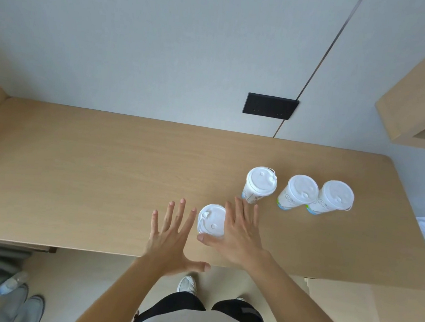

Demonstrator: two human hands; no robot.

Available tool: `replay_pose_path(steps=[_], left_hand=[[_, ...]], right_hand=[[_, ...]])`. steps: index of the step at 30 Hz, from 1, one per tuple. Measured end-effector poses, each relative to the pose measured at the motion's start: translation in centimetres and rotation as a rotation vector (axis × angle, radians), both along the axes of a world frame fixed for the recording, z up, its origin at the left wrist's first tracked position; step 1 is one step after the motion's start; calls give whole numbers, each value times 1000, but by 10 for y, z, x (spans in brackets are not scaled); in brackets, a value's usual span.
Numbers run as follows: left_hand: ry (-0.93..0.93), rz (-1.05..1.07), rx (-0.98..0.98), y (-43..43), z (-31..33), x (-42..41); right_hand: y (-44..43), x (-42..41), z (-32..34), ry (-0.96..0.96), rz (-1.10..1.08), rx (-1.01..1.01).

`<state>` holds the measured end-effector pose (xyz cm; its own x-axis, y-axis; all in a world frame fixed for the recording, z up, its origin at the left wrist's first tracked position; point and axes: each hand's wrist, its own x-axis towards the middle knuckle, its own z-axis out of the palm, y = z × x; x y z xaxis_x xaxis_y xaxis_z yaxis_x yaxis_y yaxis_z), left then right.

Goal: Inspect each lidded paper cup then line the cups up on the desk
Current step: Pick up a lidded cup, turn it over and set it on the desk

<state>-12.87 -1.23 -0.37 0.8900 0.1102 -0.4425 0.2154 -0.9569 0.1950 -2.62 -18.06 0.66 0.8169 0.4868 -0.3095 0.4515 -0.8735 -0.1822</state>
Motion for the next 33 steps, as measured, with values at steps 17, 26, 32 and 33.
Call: replay_pose_path(steps=[17, 26, 32, 33], left_hand=[[-8, 1229, -522, -58, 3, 95], [-160, 1241, -387, -60, -12, 88], [-183, 1217, -351, -59, -18, 89], [-183, 1206, -346, -59, -18, 89]], right_hand=[[44, 42, -21, 532, -905, 495], [50, 33, -36, 420, -876, 542], [51, 34, -45, 383, -899, 526], [51, 34, -45, 377, -909, 529]])
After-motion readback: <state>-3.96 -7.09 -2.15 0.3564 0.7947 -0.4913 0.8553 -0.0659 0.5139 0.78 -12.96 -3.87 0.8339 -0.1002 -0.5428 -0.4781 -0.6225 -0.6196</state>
